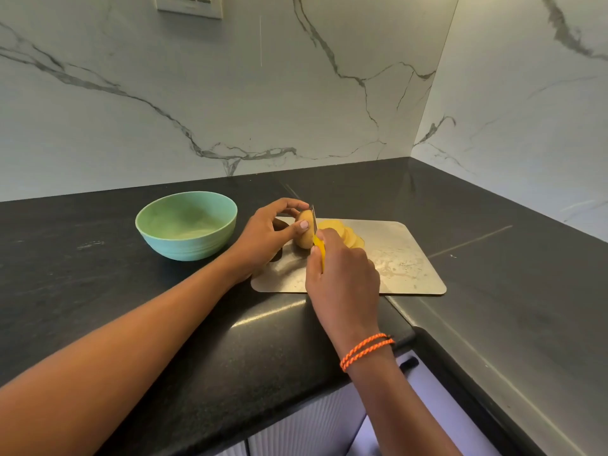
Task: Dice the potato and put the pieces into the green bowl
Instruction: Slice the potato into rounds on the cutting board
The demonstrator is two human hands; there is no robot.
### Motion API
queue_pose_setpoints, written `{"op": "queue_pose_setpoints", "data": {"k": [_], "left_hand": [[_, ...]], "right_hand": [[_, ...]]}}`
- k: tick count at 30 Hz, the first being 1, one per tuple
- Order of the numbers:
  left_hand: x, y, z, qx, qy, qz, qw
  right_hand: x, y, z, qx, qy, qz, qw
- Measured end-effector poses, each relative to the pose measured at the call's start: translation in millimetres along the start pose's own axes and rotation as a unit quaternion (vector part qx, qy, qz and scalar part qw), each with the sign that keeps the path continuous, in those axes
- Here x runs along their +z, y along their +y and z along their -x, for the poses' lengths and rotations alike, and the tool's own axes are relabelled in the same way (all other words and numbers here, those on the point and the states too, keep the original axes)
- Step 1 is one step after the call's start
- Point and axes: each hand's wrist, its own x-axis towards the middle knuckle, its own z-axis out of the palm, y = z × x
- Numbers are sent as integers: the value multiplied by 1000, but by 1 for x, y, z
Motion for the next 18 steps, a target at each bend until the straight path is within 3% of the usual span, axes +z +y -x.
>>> {"op": "queue_pose_setpoints", "data": {"k": [7,18], "left_hand": [[1,0,1,-7,5,21,1000],[-2,6,2,-31,17,12,999]], "right_hand": [[15,2,-14,-11,44,0,999],[11,-5,-14,-1,17,33,999]]}}
